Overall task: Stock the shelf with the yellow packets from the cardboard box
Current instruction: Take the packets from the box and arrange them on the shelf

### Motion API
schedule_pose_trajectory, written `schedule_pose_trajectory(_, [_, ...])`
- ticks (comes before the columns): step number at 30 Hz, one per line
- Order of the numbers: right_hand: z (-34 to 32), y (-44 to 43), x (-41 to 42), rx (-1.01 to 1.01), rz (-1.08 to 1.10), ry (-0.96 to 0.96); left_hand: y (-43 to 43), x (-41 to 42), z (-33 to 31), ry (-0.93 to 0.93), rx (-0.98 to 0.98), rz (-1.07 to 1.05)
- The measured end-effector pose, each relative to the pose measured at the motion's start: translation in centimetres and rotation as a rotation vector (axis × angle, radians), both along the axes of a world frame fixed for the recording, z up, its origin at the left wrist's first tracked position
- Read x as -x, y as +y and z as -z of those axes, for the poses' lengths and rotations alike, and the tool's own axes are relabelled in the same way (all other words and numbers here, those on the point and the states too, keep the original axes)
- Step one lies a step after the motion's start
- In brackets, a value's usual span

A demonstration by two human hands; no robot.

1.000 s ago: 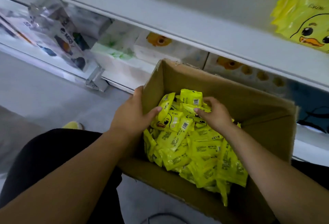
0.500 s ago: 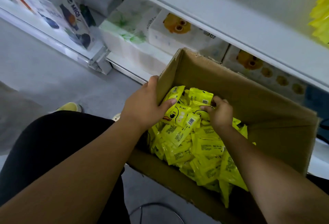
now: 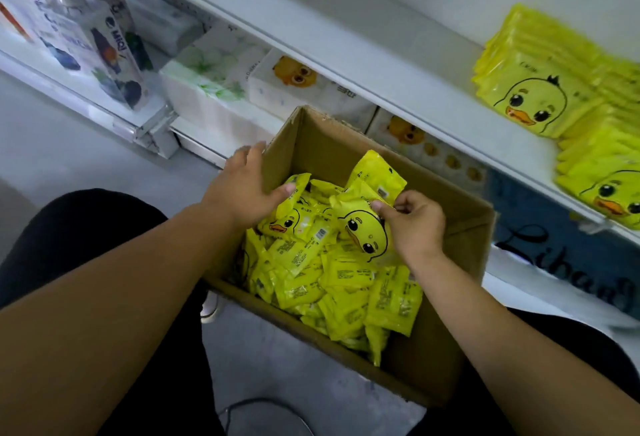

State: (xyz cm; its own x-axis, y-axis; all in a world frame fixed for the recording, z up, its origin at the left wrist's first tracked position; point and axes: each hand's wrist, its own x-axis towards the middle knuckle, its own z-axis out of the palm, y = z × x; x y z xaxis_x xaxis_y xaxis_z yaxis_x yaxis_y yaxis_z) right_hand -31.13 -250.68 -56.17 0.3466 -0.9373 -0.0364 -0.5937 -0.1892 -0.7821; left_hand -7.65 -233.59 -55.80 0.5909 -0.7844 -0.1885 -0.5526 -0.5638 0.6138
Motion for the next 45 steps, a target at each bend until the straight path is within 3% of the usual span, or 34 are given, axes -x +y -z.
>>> schedule_pose_trajectory(3, [-4.3,2.1,2.0,-0.081,-0.045,-0.090,0.7,2.4,-1.3,-0.095,0.237,0.017])
schedule_pose_trajectory(6, [-7.8,4.8,5.0,-0.176,-0.119,-0.156,1.2,6.8,-3.4,0.093,0.468,0.081])
schedule_pose_trajectory(10, [-9.3,8.6,8.7,-0.345,-0.166,-0.187,2.7,12.8,-5.9,0.582,0.414,0.116])
schedule_pose_trajectory(14, [-9.1,10.6,10.9,-0.393,-0.203,-0.222,4.2,15.5,-7.3,0.818,0.330,0.213])
schedule_pose_trajectory(19, [-10.7,11.1,12.5,-0.333,-0.210,-0.186,4.8,17.6,-7.9,0.775,0.347,0.160])
schedule_pose_trajectory(22, [-10.8,11.5,12.9,-0.210,-0.177,-0.183,5.4,19.7,-7.5,0.848,0.442,-0.031])
schedule_pose_trajectory(25, [-10.0,12.0,13.2,-0.129,-0.005,-0.222,5.7,20.5,-7.2,0.968,0.498,-0.261])
schedule_pose_trajectory(31, [-7.1,13.8,13.4,-0.469,0.180,-0.381,6.4,19.0,-7.4,1.066,0.550,-0.419])
schedule_pose_trajectory(35, [-7.4,13.7,12.6,-0.451,0.223,-0.484,6.2,18.8,-8.2,1.122,0.535,-0.526])
schedule_pose_trajectory(45, [-7.2,12.3,10.3,-0.338,0.389,-0.527,4.7,18.7,-8.5,1.195,0.604,-0.658])
